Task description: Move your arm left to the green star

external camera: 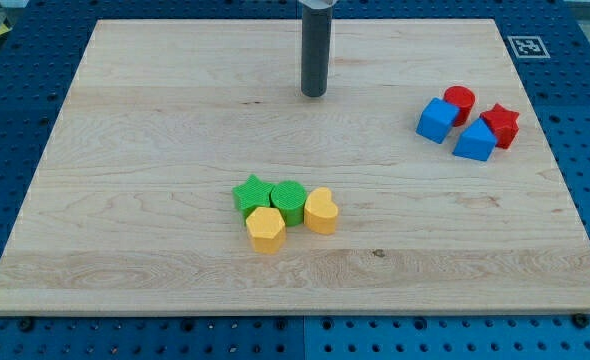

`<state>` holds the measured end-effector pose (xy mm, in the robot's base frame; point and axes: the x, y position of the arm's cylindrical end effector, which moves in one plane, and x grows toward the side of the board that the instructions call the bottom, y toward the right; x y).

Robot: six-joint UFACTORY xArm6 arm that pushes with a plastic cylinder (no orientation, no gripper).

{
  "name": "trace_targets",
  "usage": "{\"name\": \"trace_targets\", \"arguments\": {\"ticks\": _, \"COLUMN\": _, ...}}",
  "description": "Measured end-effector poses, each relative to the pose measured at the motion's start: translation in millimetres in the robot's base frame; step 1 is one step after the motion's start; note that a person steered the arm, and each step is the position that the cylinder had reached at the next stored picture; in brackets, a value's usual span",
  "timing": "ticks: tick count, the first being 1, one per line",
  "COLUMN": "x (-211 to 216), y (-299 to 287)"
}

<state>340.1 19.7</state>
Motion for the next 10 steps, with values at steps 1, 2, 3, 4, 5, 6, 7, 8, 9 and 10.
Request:
{"name": "trace_targets", "arguments": {"ticks": 1, "x": -1, "y": 0}}
{"name": "trace_targets", "arguments": {"ticks": 2, "x": -3, "y": 0}}
{"name": "trace_targets", "arguments": {"ticks": 3, "x": -6, "y": 0}}
{"name": "trace_targets", "arguments": {"ticks": 4, "x": -6, "y": 0}}
{"name": "trace_targets", "arguments": {"ticks": 5, "x": -6, "y": -18}}
{"name": "trace_targets", "arguments": {"ticks": 6, "x": 14, "y": -106}}
{"name": "trace_targets", "arguments": {"ticks": 7, "x": 38, "y": -160}}
{"name": "trace_targets", "arguments": {"ticks": 8, "x": 79, "y": -176}}
{"name": "trace_targets", "arguments": {"ticks": 9, "x": 133, "y": -176}}
{"name": "trace_targets", "arguments": {"ticks": 10, "x": 162, "y": -175}}
